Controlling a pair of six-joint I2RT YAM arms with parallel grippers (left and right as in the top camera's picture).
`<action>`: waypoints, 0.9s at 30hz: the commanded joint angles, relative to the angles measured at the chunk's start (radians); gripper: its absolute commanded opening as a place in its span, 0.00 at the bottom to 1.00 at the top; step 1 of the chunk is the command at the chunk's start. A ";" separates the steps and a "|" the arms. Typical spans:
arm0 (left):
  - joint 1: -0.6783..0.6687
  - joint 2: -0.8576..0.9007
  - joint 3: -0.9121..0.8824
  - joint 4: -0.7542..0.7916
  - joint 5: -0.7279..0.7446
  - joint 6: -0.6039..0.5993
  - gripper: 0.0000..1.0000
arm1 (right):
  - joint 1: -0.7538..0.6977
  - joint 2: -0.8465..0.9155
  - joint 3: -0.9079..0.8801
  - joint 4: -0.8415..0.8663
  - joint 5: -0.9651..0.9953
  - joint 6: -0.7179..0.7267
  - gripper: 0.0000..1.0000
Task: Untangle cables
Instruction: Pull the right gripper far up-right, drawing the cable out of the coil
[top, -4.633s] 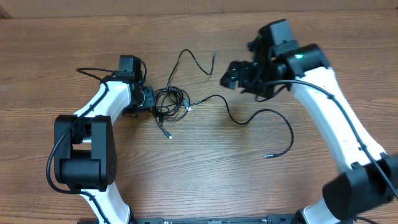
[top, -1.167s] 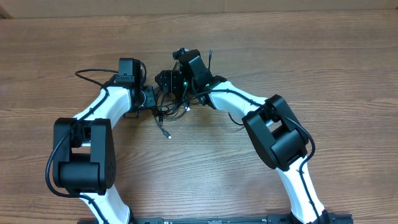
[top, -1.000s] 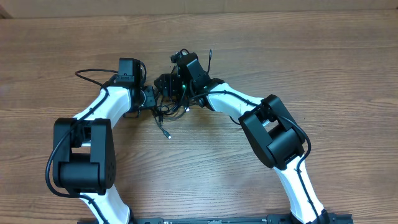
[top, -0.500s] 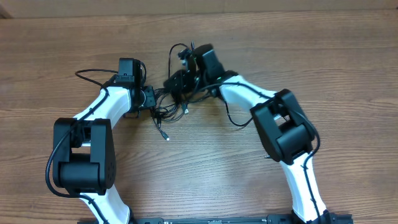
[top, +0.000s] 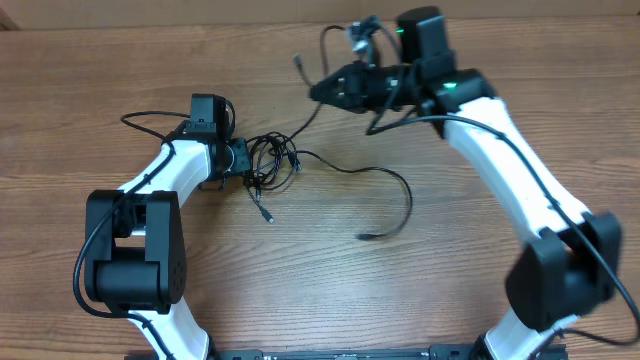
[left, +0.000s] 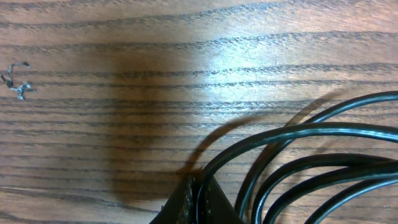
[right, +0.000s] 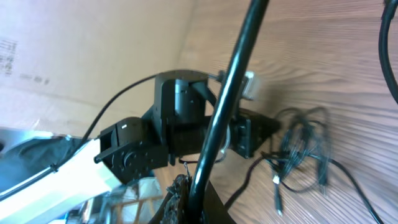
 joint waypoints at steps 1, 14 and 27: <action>-0.003 0.170 -0.111 -0.020 0.004 -0.006 0.06 | -0.064 -0.087 0.003 -0.088 0.110 -0.079 0.04; -0.003 0.170 -0.111 -0.019 0.004 -0.006 0.07 | -0.335 -0.381 0.003 -0.299 0.177 -0.127 0.04; -0.003 0.170 -0.111 -0.021 0.004 -0.006 0.07 | -0.488 -0.494 0.222 -0.366 0.249 -0.127 0.04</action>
